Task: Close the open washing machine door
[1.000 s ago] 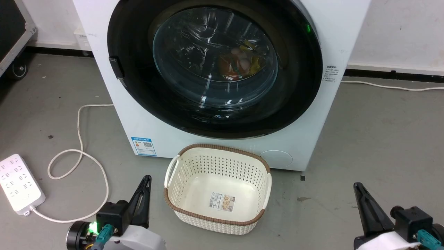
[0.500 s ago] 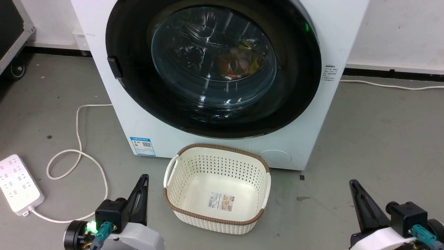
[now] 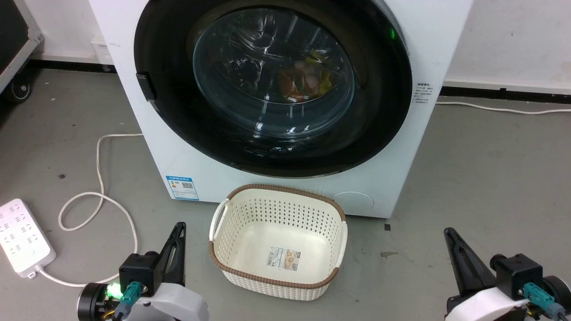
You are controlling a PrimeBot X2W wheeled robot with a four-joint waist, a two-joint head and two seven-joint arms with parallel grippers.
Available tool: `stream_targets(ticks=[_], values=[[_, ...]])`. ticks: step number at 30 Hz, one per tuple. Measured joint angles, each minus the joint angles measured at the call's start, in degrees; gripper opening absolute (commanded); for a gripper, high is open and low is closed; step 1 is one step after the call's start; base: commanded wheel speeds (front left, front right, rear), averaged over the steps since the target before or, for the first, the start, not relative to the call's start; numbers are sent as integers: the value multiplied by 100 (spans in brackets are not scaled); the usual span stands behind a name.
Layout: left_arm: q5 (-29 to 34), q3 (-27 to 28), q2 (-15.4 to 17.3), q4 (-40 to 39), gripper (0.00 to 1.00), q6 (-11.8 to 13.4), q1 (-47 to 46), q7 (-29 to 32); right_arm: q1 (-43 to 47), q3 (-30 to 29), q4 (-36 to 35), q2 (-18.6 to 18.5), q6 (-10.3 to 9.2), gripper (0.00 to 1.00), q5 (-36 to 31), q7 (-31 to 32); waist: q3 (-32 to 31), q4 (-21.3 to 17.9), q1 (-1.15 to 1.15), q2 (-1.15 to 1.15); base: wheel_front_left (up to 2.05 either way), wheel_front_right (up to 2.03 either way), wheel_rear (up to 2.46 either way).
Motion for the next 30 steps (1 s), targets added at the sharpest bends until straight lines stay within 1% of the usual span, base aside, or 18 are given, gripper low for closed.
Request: stream_targets(ticks=[30], values=[[152,97,-29,-201,0,156,0,349,-124,167,-67,0,0,0,-85,307,18,-45,0,0,0,0,0]])
